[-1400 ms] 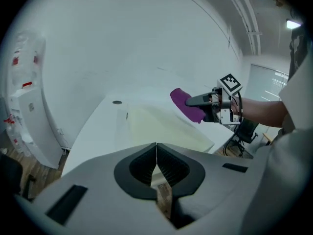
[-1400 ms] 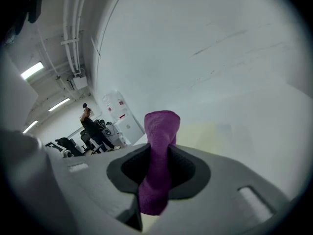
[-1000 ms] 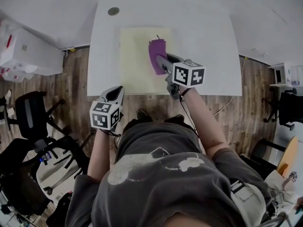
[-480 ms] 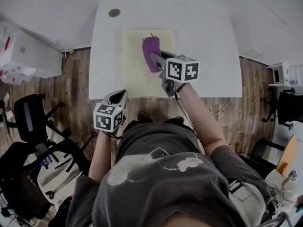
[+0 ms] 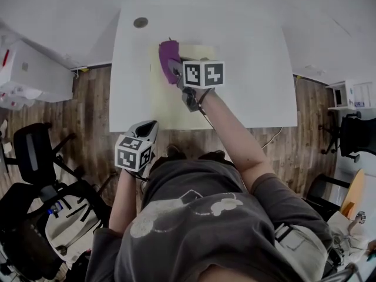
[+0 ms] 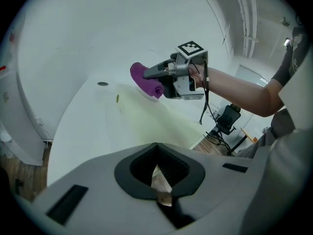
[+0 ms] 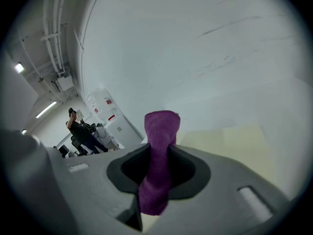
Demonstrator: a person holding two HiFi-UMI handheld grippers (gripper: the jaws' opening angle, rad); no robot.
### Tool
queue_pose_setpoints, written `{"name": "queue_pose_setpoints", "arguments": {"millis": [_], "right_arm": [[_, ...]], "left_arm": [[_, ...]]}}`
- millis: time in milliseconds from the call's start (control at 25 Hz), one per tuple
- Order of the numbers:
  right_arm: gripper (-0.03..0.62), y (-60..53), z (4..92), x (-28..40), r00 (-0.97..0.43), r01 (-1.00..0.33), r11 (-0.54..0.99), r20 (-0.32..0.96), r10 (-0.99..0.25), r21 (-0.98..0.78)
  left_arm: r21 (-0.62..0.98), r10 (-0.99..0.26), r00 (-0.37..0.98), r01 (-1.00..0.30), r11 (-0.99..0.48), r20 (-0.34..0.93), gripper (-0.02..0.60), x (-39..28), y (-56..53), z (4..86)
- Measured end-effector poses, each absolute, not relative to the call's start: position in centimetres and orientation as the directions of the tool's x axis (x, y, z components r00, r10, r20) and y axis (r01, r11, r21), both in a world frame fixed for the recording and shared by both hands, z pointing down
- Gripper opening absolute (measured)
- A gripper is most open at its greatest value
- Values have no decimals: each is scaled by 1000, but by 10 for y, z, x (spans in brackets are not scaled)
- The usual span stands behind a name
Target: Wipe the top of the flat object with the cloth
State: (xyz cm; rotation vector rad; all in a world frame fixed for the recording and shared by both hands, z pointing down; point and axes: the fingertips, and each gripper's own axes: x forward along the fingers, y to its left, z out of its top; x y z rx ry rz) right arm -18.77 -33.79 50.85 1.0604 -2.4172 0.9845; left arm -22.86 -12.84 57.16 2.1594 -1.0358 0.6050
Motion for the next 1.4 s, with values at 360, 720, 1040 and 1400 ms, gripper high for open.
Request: {"name": "queue_pose_setpoints", "arguments": {"millis": [360, 720, 1040, 1400], "right_arm": [[92, -364, 520, -220, -640, -767, 463, 579, -505, -445], [92, -385, 537, -235, -569, -809, 488, 645, -510, -327], [92, -388, 545, -233, -560, -810, 497, 666, -494, -312], [92, -394, 547, -196, -531, -829, 476, 682, -502, -295]], "left_arm": [[398, -491, 609, -787, -471, 623, -2, -230, -128, 571], [382, -489, 601, -791, -478, 632, -3, -228, -131, 571], [370, -496, 574, -811, -453, 651, -3, -228, -131, 572], [349, -492, 540, -833, -430, 682, -2, -226, -132, 572]]}}
